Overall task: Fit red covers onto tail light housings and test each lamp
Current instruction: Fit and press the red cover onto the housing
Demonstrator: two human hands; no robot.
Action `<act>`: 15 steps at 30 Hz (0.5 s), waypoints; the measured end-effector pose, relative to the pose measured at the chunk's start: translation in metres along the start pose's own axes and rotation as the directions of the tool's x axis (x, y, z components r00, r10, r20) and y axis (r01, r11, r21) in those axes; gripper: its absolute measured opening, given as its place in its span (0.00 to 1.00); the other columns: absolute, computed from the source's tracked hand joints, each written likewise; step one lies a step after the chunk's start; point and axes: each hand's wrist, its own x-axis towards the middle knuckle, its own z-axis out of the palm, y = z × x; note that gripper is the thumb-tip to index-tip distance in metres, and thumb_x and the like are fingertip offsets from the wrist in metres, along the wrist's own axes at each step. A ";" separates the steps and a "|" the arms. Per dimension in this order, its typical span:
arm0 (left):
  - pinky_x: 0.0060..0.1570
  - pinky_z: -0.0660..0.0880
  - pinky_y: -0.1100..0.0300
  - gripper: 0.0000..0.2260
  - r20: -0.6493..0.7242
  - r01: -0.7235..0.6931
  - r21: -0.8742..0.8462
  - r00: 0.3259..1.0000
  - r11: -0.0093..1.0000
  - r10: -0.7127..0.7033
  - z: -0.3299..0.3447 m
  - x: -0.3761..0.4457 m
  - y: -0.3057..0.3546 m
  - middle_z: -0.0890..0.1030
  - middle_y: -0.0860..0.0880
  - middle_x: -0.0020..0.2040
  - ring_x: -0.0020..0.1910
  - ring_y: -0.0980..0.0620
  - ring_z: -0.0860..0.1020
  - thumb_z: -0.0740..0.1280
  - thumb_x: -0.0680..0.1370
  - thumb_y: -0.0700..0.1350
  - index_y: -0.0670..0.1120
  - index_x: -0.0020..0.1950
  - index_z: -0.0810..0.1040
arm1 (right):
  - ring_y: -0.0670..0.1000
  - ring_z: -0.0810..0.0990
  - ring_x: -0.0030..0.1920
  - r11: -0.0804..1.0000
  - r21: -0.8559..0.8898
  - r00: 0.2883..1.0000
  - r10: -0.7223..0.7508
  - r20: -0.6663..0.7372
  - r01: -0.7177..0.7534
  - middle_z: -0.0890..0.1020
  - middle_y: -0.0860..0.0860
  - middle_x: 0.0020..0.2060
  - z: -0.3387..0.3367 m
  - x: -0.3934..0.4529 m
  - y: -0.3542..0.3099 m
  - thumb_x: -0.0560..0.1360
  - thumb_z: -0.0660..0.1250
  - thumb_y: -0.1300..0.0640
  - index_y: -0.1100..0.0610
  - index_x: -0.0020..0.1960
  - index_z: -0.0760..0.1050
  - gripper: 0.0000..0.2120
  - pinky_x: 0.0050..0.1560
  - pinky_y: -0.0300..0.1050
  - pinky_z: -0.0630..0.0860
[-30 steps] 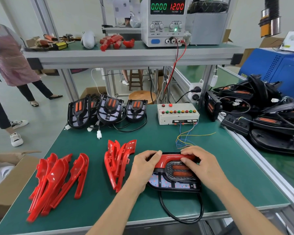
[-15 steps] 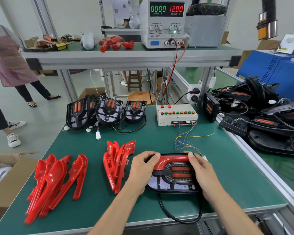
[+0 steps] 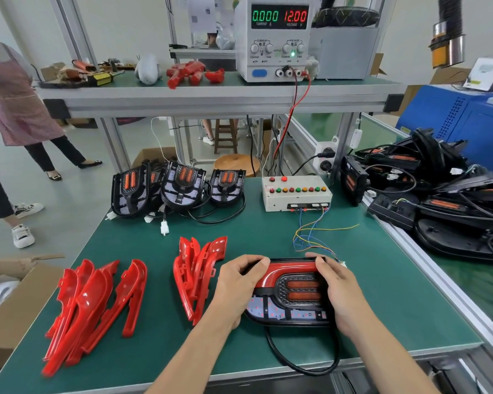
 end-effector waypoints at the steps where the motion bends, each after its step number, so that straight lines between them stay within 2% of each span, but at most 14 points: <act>1: 0.50 0.81 0.58 0.02 0.000 0.000 -0.008 1.000 1.000 0.000 0.000 0.000 0.001 0.88 0.48 0.46 0.45 0.51 0.85 0.74 0.78 0.46 0.51 0.48 0.88 | 0.59 0.88 0.44 1.000 0.001 1.000 -0.002 -0.003 0.002 0.87 0.59 0.46 0.000 -0.001 0.000 0.84 0.62 0.57 0.52 0.54 0.84 0.12 0.37 0.49 0.83; 3: 0.45 0.80 0.62 0.03 -0.003 -0.007 -0.014 1.000 1.000 0.007 0.000 -0.001 0.002 0.88 0.47 0.46 0.43 0.53 0.85 0.74 0.78 0.45 0.49 0.48 0.88 | 0.59 0.88 0.44 1.000 -0.004 1.000 -0.011 -0.014 0.011 0.87 0.59 0.46 0.001 -0.002 0.000 0.84 0.62 0.57 0.51 0.53 0.85 0.12 0.37 0.50 0.83; 5: 0.45 0.79 0.63 0.03 -0.004 -0.014 -0.004 1.000 1.000 0.014 0.001 -0.002 0.002 0.88 0.48 0.46 0.43 0.53 0.85 0.74 0.79 0.45 0.49 0.49 0.87 | 0.59 0.88 0.43 1.000 -0.005 1.000 -0.012 -0.019 0.012 0.87 0.59 0.45 0.002 -0.002 0.000 0.84 0.62 0.56 0.51 0.53 0.85 0.12 0.36 0.49 0.83; 8: 0.49 0.81 0.56 0.05 -0.009 -0.010 0.020 1.000 1.000 0.010 0.001 -0.002 0.002 0.88 0.47 0.45 0.43 0.52 0.84 0.72 0.80 0.47 0.49 0.49 0.87 | 0.59 0.88 0.43 1.000 -0.017 1.000 0.002 -0.013 -0.002 0.87 0.60 0.46 0.002 -0.001 -0.001 0.84 0.62 0.56 0.54 0.56 0.83 0.11 0.37 0.49 0.83; 10: 0.53 0.80 0.53 0.09 -0.017 -0.008 0.069 1.000 0.998 0.009 0.001 -0.002 0.003 0.87 0.46 0.45 0.43 0.53 0.82 0.69 0.81 0.52 0.49 0.48 0.86 | 0.59 0.88 0.44 1.000 -0.021 1.000 0.010 -0.013 -0.010 0.87 0.60 0.47 0.002 0.000 -0.001 0.84 0.62 0.55 0.56 0.58 0.82 0.11 0.38 0.50 0.84; 11: 0.54 0.79 0.55 0.12 -0.017 -0.003 0.087 1.000 0.996 0.004 0.001 -0.002 0.004 0.87 0.46 0.45 0.43 0.54 0.81 0.67 0.82 0.54 0.48 0.49 0.86 | 0.59 0.88 0.45 1.000 -0.020 1.000 0.013 -0.017 -0.013 0.87 0.60 0.47 0.002 0.001 -0.001 0.84 0.62 0.55 0.56 0.58 0.82 0.11 0.39 0.51 0.84; 13: 0.51 0.76 0.65 0.14 -0.029 -0.003 0.097 1.000 0.995 0.006 -0.001 -0.001 0.007 0.86 0.53 0.45 0.45 0.58 0.81 0.65 0.83 0.56 0.48 0.51 0.85 | 0.59 0.87 0.46 1.000 -0.010 0.999 0.018 -0.027 -0.018 0.87 0.61 0.48 0.002 0.002 -0.003 0.84 0.62 0.54 0.57 0.59 0.82 0.12 0.41 0.52 0.84; 15: 0.49 0.74 0.73 0.08 -0.050 -0.042 0.132 0.998 0.990 0.049 -0.004 -0.001 0.010 0.86 0.59 0.47 0.50 0.62 0.82 0.67 0.82 0.53 0.52 0.53 0.83 | 0.61 0.87 0.47 0.999 0.023 0.999 0.028 -0.045 -0.027 0.87 0.62 0.49 0.001 0.002 -0.005 0.84 0.62 0.54 0.59 0.57 0.82 0.13 0.42 0.53 0.84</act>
